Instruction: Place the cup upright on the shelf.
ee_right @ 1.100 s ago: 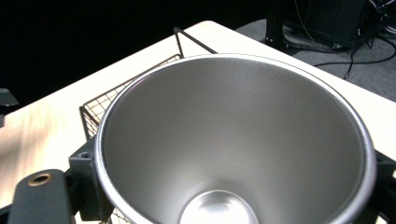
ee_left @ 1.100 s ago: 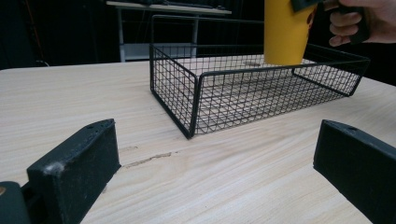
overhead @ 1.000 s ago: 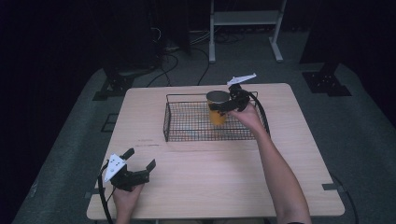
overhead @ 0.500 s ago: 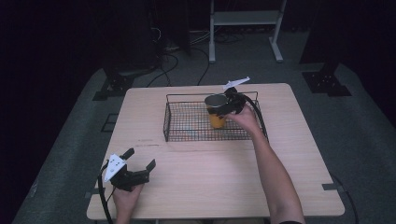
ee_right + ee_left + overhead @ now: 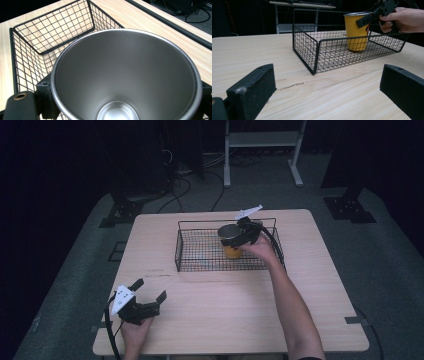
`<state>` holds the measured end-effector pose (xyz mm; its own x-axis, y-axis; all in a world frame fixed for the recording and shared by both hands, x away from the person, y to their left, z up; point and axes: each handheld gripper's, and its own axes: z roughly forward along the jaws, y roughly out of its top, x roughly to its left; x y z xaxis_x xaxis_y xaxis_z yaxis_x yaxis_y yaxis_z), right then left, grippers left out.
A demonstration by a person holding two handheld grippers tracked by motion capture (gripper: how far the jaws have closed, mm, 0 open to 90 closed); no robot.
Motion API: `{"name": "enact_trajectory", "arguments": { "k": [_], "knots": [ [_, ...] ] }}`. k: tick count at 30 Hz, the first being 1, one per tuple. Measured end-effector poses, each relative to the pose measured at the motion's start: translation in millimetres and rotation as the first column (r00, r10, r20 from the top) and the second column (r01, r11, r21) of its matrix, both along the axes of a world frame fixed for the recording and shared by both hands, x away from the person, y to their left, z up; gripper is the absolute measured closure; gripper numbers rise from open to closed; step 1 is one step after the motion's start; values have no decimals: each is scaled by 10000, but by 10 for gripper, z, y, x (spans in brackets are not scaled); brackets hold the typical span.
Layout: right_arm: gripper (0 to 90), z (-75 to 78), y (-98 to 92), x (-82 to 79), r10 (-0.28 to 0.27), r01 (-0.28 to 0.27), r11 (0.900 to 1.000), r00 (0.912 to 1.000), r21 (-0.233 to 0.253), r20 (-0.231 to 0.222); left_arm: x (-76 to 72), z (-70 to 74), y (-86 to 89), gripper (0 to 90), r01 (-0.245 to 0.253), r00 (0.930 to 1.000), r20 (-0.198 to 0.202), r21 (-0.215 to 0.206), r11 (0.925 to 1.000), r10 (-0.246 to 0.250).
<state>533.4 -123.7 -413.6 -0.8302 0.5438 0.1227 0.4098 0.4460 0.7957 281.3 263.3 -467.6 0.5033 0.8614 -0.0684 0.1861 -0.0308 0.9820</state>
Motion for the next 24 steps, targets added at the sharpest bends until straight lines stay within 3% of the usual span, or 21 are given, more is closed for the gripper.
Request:
{"name": "enact_trajectory", "arguments": {
  "k": [11,24],
  "knots": [
    [62,36,-41,-20,104,-105,9997,9999,-237,-26,0,0,-2,0,-22,10000,16,21,10000,22],
    [10,84,-28,-65,154,-153,9997,9999,-170,40,0,1,-2,0,-37,10000,25,39,10000,37]
  ]
}}
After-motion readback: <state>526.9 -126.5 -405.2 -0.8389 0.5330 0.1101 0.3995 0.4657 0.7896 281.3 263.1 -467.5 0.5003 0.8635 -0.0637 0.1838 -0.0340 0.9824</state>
